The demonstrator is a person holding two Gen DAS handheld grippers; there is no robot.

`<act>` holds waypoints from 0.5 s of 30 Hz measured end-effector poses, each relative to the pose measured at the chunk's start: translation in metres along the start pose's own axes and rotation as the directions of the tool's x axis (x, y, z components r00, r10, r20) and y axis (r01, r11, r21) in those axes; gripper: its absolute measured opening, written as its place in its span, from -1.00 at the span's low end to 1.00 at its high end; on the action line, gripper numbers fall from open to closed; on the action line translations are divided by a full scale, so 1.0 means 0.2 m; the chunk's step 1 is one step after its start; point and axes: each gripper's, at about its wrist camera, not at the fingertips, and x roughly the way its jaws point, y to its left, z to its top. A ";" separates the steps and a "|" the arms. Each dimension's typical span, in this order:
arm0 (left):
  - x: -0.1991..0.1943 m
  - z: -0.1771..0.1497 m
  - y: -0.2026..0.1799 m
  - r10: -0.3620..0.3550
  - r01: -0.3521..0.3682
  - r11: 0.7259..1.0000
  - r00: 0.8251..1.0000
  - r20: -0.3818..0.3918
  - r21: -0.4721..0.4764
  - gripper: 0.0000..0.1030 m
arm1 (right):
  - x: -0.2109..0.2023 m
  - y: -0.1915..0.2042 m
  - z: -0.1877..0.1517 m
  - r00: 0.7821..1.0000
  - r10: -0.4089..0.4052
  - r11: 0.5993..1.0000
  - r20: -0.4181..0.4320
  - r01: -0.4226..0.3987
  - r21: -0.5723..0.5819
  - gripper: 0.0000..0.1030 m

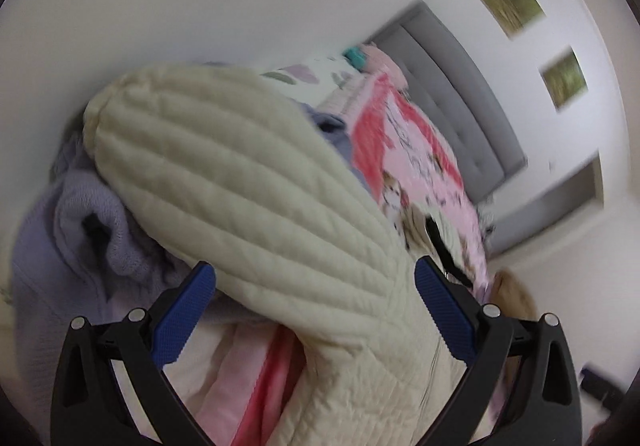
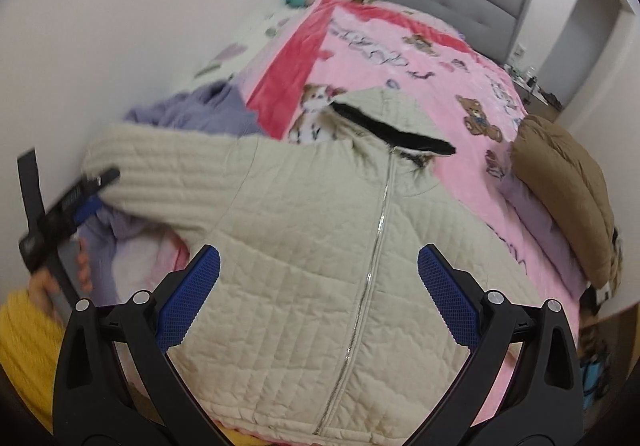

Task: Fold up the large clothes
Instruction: 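Grasp the cream jacket's sleeve cuff with the left gripper and lift it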

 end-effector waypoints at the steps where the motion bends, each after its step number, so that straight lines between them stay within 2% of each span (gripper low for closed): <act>1: 0.02 0.01 0.04 0.000 0.001 0.999 1.000 0.005 -0.039 0.90 | 0.03 0.01 0.00 1.000 0.008 1.000 -0.020 -0.008 -0.005 0.85; 4: 0.08 0.02 0.15 0.004 0.000 0.991 1.000 0.025 -0.133 0.90 | 0.07 0.03 0.00 0.999 0.020 1.000 -0.042 -0.020 -0.007 0.85; 10: 0.21 0.04 0.26 0.034 -0.030 0.979 0.999 0.017 -0.204 0.89 | 0.13 0.03 0.00 0.996 0.005 1.000 -0.087 -0.007 -0.023 0.85; 12: 0.22 0.06 0.26 0.061 -0.047 0.973 0.997 0.056 -0.225 0.70 | 0.15 0.02 -0.01 0.995 0.005 1.000 -0.099 -0.007 -0.017 0.85; 14: 0.21 0.09 0.24 0.090 -0.067 0.969 0.992 0.089 -0.238 0.36 | 0.16 0.01 -0.01 0.994 0.001 1.000 -0.109 -0.003 -0.017 0.85; 15: 0.22 0.10 0.22 0.105 -0.081 0.970 0.990 0.096 -0.228 0.25 | 0.16 0.00 -0.02 0.994 0.004 1.000 -0.113 -0.005 -0.014 0.85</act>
